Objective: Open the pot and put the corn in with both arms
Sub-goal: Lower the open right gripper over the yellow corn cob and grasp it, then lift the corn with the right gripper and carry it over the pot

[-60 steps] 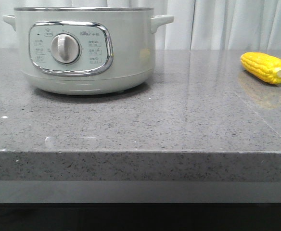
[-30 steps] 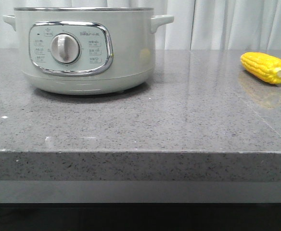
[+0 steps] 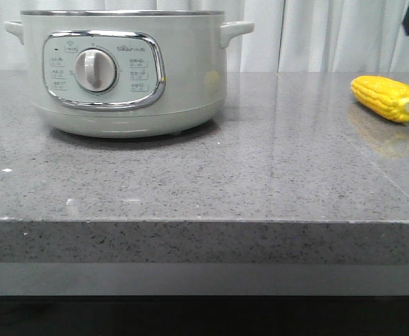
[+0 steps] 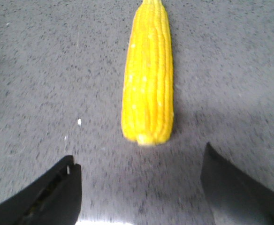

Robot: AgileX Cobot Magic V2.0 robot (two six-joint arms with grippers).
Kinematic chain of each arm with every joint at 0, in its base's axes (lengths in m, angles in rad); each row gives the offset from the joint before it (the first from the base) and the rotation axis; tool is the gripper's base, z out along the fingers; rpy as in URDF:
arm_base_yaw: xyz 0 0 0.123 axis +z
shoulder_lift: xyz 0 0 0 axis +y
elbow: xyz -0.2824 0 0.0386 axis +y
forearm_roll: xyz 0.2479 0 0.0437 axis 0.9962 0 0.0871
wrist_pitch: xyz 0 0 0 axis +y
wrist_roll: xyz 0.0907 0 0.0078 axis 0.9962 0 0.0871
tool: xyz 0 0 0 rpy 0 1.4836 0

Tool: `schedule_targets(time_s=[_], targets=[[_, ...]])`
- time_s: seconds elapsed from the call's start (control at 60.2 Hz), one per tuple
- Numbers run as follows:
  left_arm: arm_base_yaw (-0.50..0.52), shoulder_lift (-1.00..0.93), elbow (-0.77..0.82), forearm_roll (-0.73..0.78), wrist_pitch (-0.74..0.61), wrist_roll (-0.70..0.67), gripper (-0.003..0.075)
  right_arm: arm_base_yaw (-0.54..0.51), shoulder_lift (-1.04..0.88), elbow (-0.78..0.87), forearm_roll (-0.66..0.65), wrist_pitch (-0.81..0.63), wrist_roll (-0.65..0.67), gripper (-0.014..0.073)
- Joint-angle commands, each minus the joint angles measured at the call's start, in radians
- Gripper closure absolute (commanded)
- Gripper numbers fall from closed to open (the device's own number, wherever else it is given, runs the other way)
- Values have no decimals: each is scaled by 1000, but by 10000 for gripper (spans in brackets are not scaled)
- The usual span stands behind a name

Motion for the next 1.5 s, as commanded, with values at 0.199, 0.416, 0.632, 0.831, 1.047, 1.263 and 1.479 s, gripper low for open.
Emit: schedule_targets(time_s=[0.199, 0.416, 0.632, 0.831, 1.047, 1.263, 1.479], targets=[[-5, 1, -38, -16, -152, -2, 479, 2, 197, -245, -6, 3, -49, 44], [-5, 1, -38, -16, -152, -2, 479, 2, 316, -342, -48, 3, -49, 44], [-5, 1, -38, -16, -152, -2, 479, 2, 400, -385, -50, -5, -49, 44], [-5, 1, -38, -16, -152, -2, 479, 2, 438, -392, -54, -15, -49, 44], [-5, 1, -38, -16, -152, -2, 479, 2, 440, -392, -54, -5, -49, 196], [-5, 1, -38, -16, -152, -2, 479, 2, 427, -393, -54, 21, -49, 284], [-5, 1, -38, -16, -152, -2, 479, 2, 349, -393, -41, 86, -49, 284]])
